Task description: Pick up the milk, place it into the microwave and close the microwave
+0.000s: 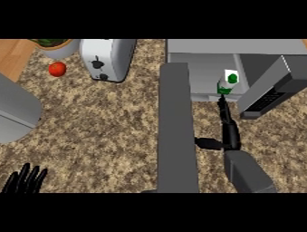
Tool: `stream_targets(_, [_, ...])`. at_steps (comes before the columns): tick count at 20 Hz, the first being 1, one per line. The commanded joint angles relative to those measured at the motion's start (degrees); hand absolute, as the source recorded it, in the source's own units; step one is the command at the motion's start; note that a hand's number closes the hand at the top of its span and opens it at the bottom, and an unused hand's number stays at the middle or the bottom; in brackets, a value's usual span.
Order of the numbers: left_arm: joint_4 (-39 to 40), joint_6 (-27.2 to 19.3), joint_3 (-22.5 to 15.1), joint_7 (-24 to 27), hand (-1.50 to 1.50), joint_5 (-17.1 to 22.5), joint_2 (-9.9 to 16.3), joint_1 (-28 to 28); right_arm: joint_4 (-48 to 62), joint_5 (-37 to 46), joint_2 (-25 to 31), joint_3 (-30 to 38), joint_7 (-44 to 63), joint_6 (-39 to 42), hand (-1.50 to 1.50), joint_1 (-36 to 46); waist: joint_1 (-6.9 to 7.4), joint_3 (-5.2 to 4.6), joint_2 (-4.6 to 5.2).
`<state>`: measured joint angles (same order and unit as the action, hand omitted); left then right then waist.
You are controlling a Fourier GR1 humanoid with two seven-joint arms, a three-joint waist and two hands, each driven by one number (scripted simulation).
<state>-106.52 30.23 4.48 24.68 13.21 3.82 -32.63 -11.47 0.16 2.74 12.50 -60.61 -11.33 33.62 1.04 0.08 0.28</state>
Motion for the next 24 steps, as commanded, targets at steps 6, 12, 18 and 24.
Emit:
stream_targets(6, [3.4,0.1,-1.5,-1.3,-1.5,-2.8,-0.6,3.2,-10.2,-1.3,3.4,-1.8,-2.2,8.3,-1.5,-11.7,-1.32,-0.12,-0.47])
stream_targets(12, [6.0,1.3,-7.5,-2.7,-1.5,-8.3,-0.8,7.2,-17.1,-2.0,6.3,-2.2,-4.4,9.3,1.5,-21.7,-1.86,-0.14,-0.49])
stream_targets(18, [6.3,1.6,-12.0,-4.0,1.5,-15.7,1.0,9.4,-27.3,-4.7,9.5,-1.9,2.0,12.2,-1.5,-27.4,-1.68,-0.15,-0.5])
stream_targets(24, [11.3,-2.5,-16.6,-8.3,1.5,-18.0,-3.7,18.6,-34.4,-9.7,12.3,0.2,3.0,18.7,-1.5,-36.0,-1.72,-0.12,-0.36])
